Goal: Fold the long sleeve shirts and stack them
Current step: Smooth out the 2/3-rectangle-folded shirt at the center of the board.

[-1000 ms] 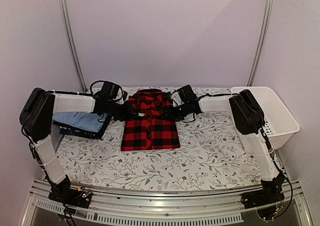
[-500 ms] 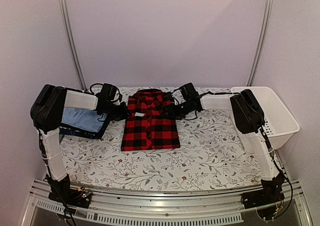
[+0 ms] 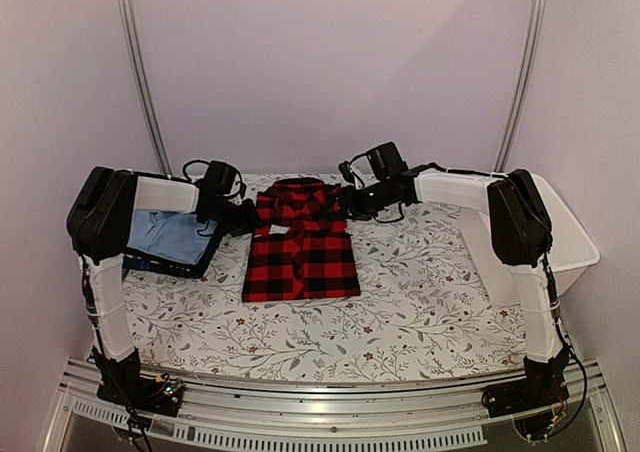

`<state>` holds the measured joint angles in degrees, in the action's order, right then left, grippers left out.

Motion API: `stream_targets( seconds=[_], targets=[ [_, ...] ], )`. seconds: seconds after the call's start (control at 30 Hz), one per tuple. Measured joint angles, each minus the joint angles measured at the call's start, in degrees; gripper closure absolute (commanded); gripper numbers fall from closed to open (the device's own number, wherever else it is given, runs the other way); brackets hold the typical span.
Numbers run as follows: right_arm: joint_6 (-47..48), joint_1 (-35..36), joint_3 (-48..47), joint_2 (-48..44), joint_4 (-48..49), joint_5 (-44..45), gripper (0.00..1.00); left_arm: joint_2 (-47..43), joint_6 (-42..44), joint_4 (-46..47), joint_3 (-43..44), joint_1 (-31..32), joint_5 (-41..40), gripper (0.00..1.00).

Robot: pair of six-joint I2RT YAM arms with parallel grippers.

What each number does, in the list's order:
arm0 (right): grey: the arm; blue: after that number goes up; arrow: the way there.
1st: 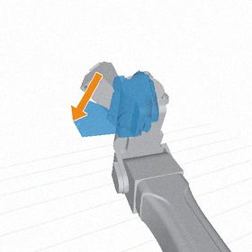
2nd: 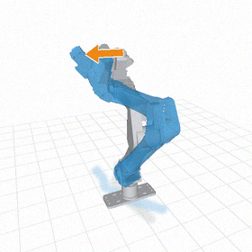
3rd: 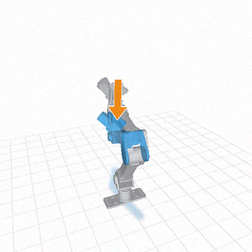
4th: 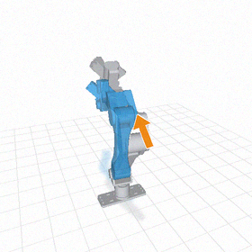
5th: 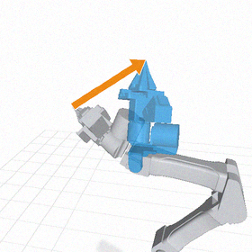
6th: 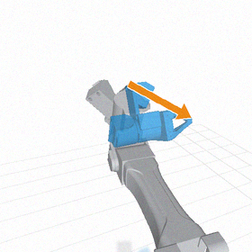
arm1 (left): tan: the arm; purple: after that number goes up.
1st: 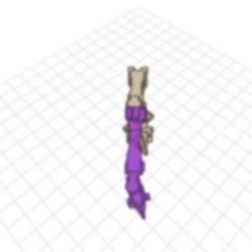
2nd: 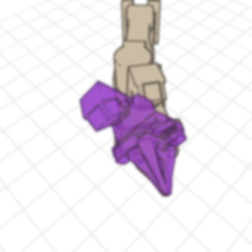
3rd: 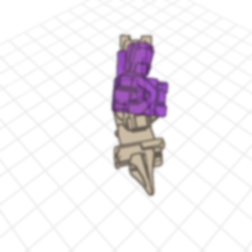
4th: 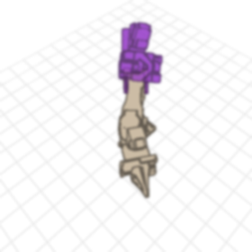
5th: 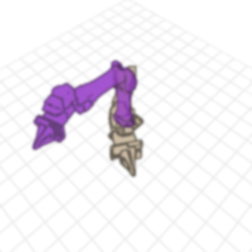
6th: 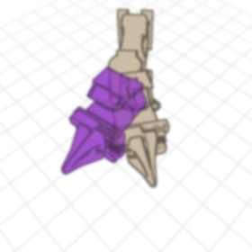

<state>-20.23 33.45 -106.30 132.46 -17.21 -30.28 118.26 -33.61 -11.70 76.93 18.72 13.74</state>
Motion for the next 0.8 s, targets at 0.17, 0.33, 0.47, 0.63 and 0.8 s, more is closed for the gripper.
stream_targets(
  seconds=[0.17, 0.33, 0.47, 0.63, 0.8],
  targets=[
    [0.1, 0.9, 2.5, -4.2, 0.2, 0.7, 0.47, -5.1, 0.7, -1.7, -0.1, 0.5, -2.3, 0.61],
    [-0.7, 4.1, 3.8, -4.5, 1.2, 0.6, 0.55, -13.7, 0.2, -1.5, -3.4, 2.9, -4.1, 0.61],
    [-2.0, 6.4, 3.7, -2.8, 3.5, -0.1, 0.58, -20.8, -1.6, -0.7, -11.4, 5.3, -4.3, 0.61],
    [-3.3, 7.7, 1.1, 3.5, 6.0, -0.5, 0.6, -29.2, -5.2, -0.5, -25.4, 7.2, -3.7, 0.61],
    [-4.9, 7.0, -2.4, 10.4, 7.6, -1.9, 0.58, -35.6, -9.0, -0.3, -36.2, 8.9, -2.5, 0.61]
  ],
)
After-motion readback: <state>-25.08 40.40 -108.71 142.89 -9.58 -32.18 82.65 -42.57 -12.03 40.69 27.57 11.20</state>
